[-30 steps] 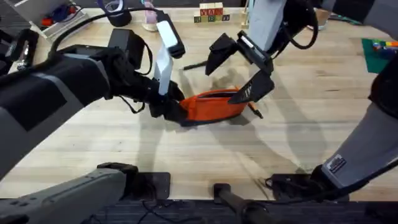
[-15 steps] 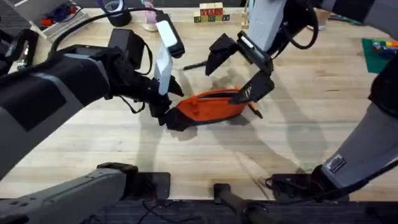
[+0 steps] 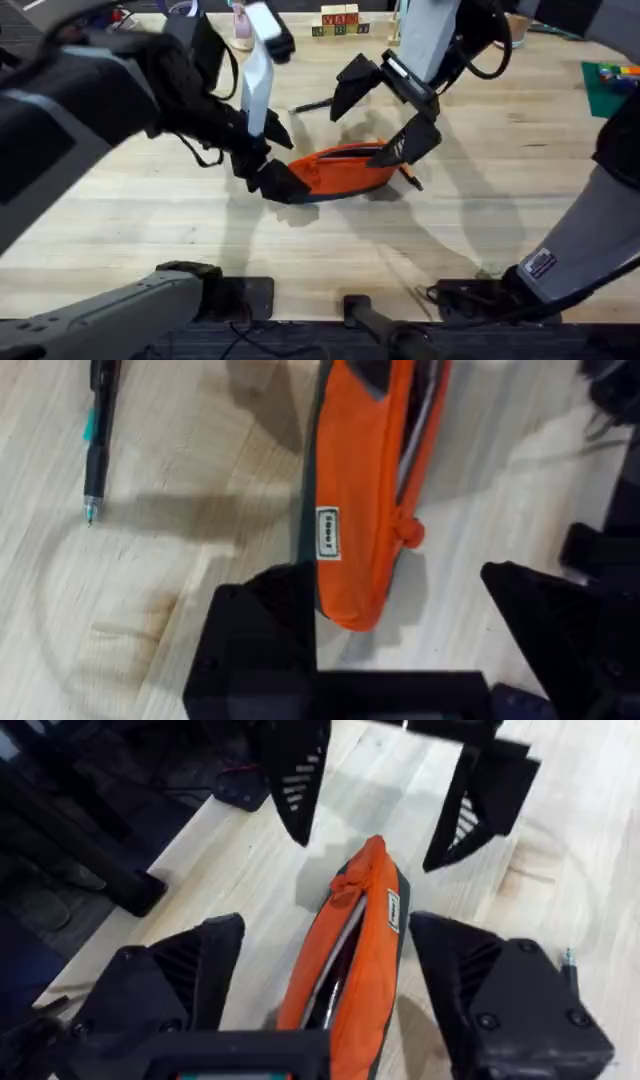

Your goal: Unzip the bag, pick up the pens from the table one at a time and place them inside, then zip the bag closed.

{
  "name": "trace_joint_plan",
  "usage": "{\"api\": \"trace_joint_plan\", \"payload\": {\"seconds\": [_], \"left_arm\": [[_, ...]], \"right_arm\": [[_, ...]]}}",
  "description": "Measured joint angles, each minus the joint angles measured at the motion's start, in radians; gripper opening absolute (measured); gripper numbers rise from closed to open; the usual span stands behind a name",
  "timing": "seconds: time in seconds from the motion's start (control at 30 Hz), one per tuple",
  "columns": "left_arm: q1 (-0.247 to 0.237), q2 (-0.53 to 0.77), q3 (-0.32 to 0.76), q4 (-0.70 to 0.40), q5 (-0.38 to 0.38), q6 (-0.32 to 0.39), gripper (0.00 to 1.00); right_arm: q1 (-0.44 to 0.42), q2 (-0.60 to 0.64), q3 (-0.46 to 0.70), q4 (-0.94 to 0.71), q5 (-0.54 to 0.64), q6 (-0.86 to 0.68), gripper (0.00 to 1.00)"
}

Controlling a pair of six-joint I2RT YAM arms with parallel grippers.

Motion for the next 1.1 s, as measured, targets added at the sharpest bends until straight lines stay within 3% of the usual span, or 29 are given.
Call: {"api": "trace_joint_plan", "payload": {"seconds": [0.27, 0.53, 0.7, 0.93, 1.1], "left_arm": [[0.0, 0.0, 0.148, -0.187, 0.0, 0.012, 0.995], [0.0, 0.0, 0.222, -0.259, 0.0, 0.038, 0.995], [0.0, 0.0, 0.225, -0.259, 0.0, 0.042, 0.995], [0.0, 0.0, 0.225, -0.259, 0.0, 0.042, 0.995], [0.0, 0.0, 0.225, -0.259, 0.0, 0.042, 0.995]], "right_arm": [[0.0, 0.0, 0.0, 0.011, 0.0, 0.0, 0.997], [-0.008, 0.0, 0.016, 0.0, 0.028, 0.113, 0.997], [-0.019, 0.0, 0.126, -0.04, 0.165, 0.341, 0.997], [-0.006, 0.0, 0.377, -0.059, 0.387, 0.619, 0.997], [0.014, 0.0, 0.456, -0.059, 0.521, 0.792, 0.997]]}}
